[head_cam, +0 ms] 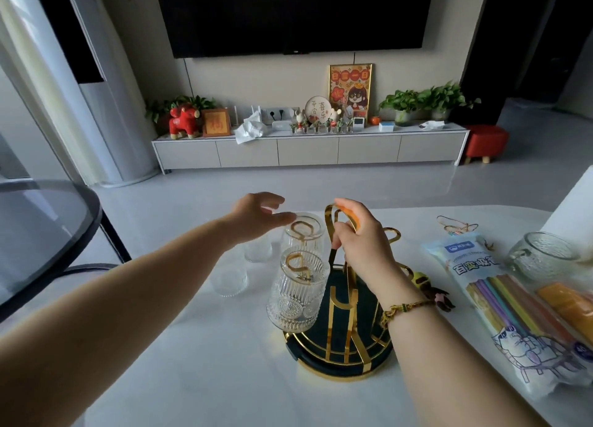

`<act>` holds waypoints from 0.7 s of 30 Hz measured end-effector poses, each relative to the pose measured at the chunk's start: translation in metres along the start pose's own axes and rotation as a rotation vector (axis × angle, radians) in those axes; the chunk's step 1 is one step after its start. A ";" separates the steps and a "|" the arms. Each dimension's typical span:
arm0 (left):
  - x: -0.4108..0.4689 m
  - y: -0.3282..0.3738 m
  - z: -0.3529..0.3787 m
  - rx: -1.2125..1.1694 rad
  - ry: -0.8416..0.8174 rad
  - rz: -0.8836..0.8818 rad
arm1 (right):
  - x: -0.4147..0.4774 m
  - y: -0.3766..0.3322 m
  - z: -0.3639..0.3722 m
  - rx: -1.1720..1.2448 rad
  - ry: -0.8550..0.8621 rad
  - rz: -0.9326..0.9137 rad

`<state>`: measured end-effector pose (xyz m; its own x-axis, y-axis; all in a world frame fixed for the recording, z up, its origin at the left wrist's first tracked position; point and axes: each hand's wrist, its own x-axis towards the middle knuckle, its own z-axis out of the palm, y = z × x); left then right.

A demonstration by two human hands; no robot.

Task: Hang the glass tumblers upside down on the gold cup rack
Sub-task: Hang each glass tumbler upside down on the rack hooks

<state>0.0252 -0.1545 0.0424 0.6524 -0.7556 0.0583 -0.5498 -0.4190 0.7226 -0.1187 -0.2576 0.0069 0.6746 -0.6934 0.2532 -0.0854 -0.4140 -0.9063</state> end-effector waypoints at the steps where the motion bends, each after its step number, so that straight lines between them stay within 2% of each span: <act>1: -0.009 -0.009 -0.008 -0.083 0.106 0.011 | -0.001 -0.002 0.001 -0.007 0.000 0.006; 3: -0.030 -0.029 -0.022 -0.306 0.302 -0.005 | -0.002 -0.005 0.002 -0.015 0.016 0.020; 6: -0.063 -0.067 -0.028 -0.641 0.605 -0.160 | -0.006 -0.009 0.003 -0.014 0.044 0.047; 10: -0.102 -0.119 0.001 -0.518 0.934 -0.426 | -0.009 -0.013 0.004 -0.026 0.049 0.066; 12: -0.109 -0.138 0.016 -0.453 0.969 -0.505 | -0.011 -0.014 0.003 -0.036 0.061 0.069; 15: -0.109 -0.166 0.025 -0.273 0.866 -0.643 | -0.012 -0.016 0.006 -0.076 0.077 0.067; 17: -0.104 -0.180 0.027 -0.179 0.779 -0.657 | -0.013 -0.016 0.008 -0.090 0.099 0.063; 21: -0.093 -0.197 0.028 -0.152 0.740 -0.660 | -0.011 -0.015 0.010 -0.096 0.114 0.058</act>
<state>0.0581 -0.0159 -0.1251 0.9915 0.1297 -0.0095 0.0779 -0.5335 0.8422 -0.1176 -0.2371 0.0145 0.5790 -0.7782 0.2432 -0.1949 -0.4217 -0.8855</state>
